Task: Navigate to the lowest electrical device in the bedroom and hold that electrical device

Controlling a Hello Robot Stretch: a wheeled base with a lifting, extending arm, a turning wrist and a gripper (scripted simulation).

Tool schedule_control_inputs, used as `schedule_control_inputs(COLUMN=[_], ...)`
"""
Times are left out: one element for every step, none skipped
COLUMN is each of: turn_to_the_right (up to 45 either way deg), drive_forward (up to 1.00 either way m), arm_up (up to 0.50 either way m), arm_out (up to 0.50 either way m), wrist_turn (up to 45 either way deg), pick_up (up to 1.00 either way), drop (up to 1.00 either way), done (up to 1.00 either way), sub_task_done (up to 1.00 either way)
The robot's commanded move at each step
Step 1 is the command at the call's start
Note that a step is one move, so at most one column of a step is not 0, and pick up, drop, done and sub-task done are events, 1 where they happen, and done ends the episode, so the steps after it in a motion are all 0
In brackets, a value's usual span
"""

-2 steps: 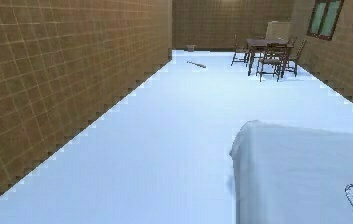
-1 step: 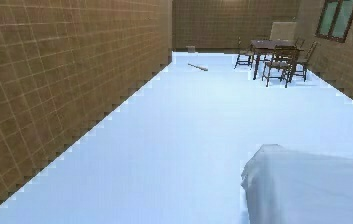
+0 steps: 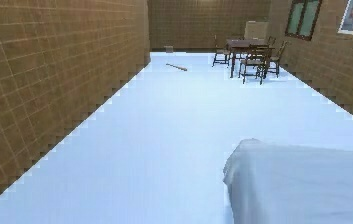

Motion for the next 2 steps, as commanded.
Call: schedule_control_inputs(turn_to_the_right=[0.0,0.0], drive_forward=[1.00,0.50], arm_up=[0.00,0.00], arm_out=[0.00,0.00], wrist_turn=[0.0,0.0], pick_up=[0.00,0.00], drop=[0.00,0.00], done=[0.00,0.00], sub_task_done=[0.00,0.00])
